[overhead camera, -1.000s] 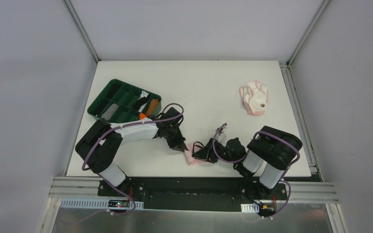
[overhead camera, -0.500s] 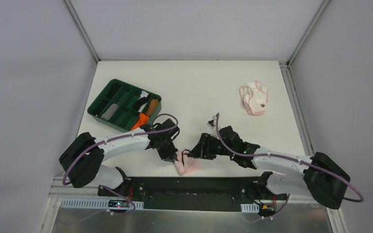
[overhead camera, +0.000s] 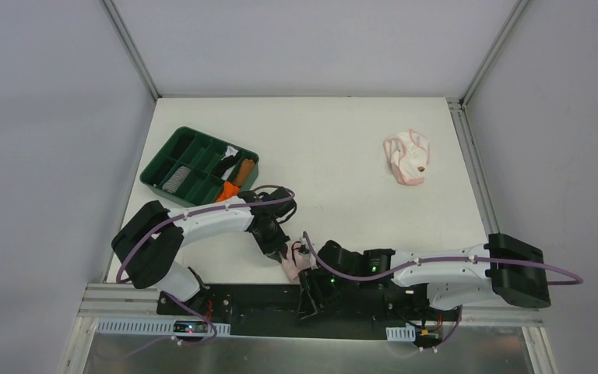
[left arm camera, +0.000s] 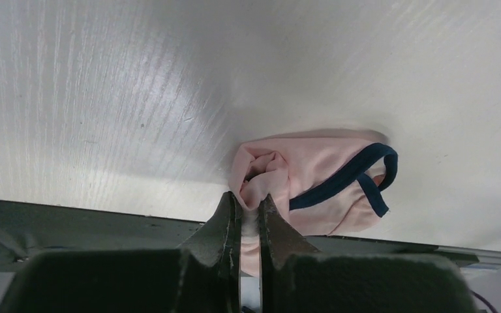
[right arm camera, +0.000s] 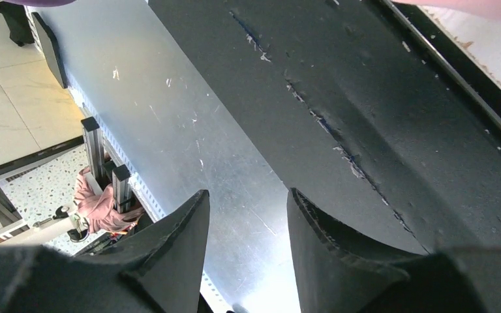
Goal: Roll the underwear
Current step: Roll the underwear to the center of the board.
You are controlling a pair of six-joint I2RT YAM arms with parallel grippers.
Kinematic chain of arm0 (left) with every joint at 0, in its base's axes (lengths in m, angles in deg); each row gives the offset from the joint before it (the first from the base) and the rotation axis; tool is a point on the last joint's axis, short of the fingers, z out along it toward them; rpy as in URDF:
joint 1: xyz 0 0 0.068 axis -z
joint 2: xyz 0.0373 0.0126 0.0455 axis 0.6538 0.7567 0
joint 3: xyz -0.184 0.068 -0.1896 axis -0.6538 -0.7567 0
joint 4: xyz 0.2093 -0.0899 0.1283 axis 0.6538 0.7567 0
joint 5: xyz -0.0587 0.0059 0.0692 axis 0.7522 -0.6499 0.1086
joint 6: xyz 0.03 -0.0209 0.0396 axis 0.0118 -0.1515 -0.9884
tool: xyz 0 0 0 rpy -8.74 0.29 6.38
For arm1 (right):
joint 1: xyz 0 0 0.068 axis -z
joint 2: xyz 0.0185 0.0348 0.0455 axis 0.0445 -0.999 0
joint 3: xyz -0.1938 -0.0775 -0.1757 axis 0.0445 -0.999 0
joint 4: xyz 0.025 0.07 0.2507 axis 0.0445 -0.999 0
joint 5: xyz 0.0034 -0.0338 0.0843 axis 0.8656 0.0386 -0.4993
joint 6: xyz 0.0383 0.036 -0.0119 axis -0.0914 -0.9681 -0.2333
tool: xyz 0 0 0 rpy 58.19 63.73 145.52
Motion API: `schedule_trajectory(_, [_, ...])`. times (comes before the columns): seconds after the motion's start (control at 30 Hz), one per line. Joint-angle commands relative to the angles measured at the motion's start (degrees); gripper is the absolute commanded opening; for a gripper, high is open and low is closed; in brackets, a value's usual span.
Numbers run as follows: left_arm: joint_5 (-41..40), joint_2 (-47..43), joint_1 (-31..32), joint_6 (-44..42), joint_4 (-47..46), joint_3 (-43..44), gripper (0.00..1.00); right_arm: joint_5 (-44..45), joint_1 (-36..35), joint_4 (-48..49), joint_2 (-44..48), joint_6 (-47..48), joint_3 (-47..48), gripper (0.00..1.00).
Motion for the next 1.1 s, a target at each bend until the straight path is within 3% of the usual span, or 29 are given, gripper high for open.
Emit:
schedule_trajectory(0.0, [-3.87, 0.89, 0.55, 10.3, 5.4, -1.01, 0.0, 0.21, 0.4, -1.65, 0.98, 0.67, 1.35, 0.5])
schedule_trajectory(0.33, [-13.07, -1.62, 0.46, 22.15, 6.01, 0.47, 0.0, 0.21, 10.94, -11.75, 5.18, 0.67, 3.53, 0.5])
schedule_trajectory(0.57, [-13.88, 1.95, -1.76, 18.67, 5.96, 6.38, 0.0, 0.21, 20.14, -14.94, 4.38, 0.67, 8.38, 0.5])
schedule_trajectory(0.6, [-13.07, 2.38, -2.29, 17.6, 5.99, 7.07, 0.0, 36.78, 21.07, -15.86, 3.66, 0.67, 9.47, 0.74])
schedule_trajectory(0.63, [-12.21, 3.14, -2.83, 16.14, 5.93, 7.77, 0.0, 61.69, 22.05, -16.9, 2.69, 21.52, 10.55, 0.74])
schedule_trajectory(0.77, [-9.64, 3.67, -4.71, 13.08, 5.66, 8.63, 0.0, 75.09, 23.58, -22.08, -2.6, 22.48, 15.82, 0.79])
schedule_trajectory(0.83, [-8.68, 3.45, -5.66, 11.91, 5.29, 8.63, 0.0, 73.76, 24.71, -21.09, -3.38, 24.9, 16.5, 0.8])
schedule_trajectory(1.07, [-5.14, 3.33, -7.47, 10.33, 5.35, 9.05, 0.0, 56.64, 25.48, -7.63, 4.1, 28.13, 9.07, 0.78])
